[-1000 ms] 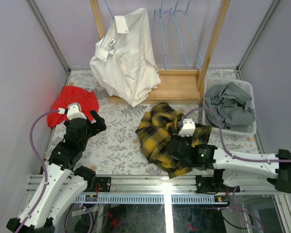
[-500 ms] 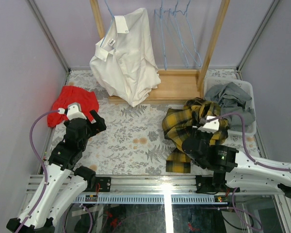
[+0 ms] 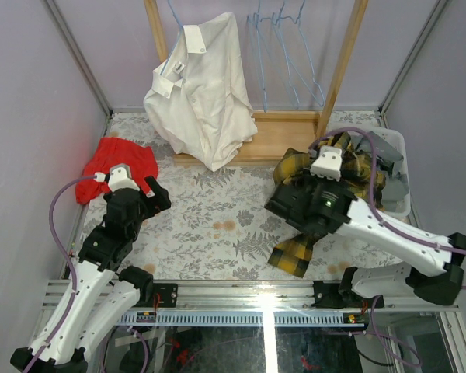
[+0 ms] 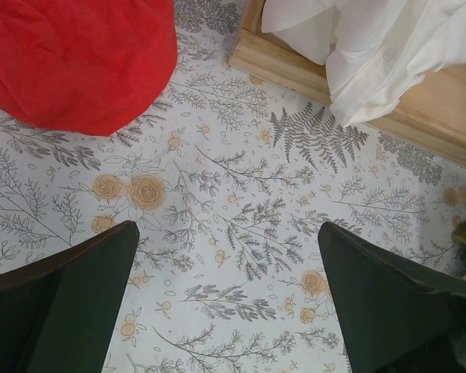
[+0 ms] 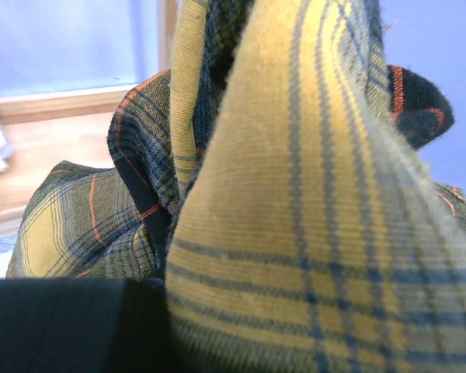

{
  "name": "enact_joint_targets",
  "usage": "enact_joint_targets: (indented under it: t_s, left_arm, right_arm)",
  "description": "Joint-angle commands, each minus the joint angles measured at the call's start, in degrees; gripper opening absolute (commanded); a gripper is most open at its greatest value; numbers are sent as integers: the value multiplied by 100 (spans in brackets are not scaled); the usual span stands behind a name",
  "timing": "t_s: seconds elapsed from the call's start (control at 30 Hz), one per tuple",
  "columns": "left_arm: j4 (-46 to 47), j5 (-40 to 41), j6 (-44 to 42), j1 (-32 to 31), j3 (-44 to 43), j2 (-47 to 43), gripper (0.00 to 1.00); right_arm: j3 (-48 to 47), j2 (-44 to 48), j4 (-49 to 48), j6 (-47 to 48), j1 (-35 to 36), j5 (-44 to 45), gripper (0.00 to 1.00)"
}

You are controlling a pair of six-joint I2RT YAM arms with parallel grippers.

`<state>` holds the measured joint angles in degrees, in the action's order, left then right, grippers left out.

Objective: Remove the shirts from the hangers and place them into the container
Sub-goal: Pick up the shirt from the center of the board.

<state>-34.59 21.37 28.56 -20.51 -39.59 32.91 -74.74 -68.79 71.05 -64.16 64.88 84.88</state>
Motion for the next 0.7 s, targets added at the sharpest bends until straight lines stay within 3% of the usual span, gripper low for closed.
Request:
enact_joint_targets:
  t_s: [0.0, 0.17, 0.3, 0.33, 0.37, 0.4, 0.43, 0.47, 0.57, 0.67]
  left_arm:
    - [277, -5, 2, 26, 48, -17, 100]
    - [240, 1, 27, 22, 55, -44, 100]
    - [302, -59, -5, 25, 65, -26, 100]
    - [303, -70, -8, 27, 58, -17, 100]
    - [304, -71, -8, 25, 57, -13, 100]
    - [297, -71, -6, 26, 53, -15, 100]
    - [288, -66, -3, 25, 49, -25, 100]
    - [279, -55, 1, 25, 51, -40, 100]
    - [240, 3, 14, 20, 50, -108, 100]
    - [222, 5, 36, 22, 74, -195, 100]
  right_arm:
    - [-578, -649, 1345, -725, -545, 1381, 0]
    - [-902, -698, 1327, -609, -1400, 716, 0]
    - [-935, -456, 1013, -391, -1511, 343, 0]
    - [-822, -297, 477, 37, -1510, 27, 0]
    - [-509, -39, -598, 1292, -1505, -532, 0]
    - [-17, 302, -2233, 2755, -1525, -1376, 0]
    - [554, 695, -3577, 3594, -1569, -2502, 0]
    - [966, 1027, -4465, 3521, -1588, -3279, 0]
    - [1857, 1651, -5477, 3111, -1585, -4244, 0]
    - [1513, 1417, -5031, 3512, -1744, -4065, 0]
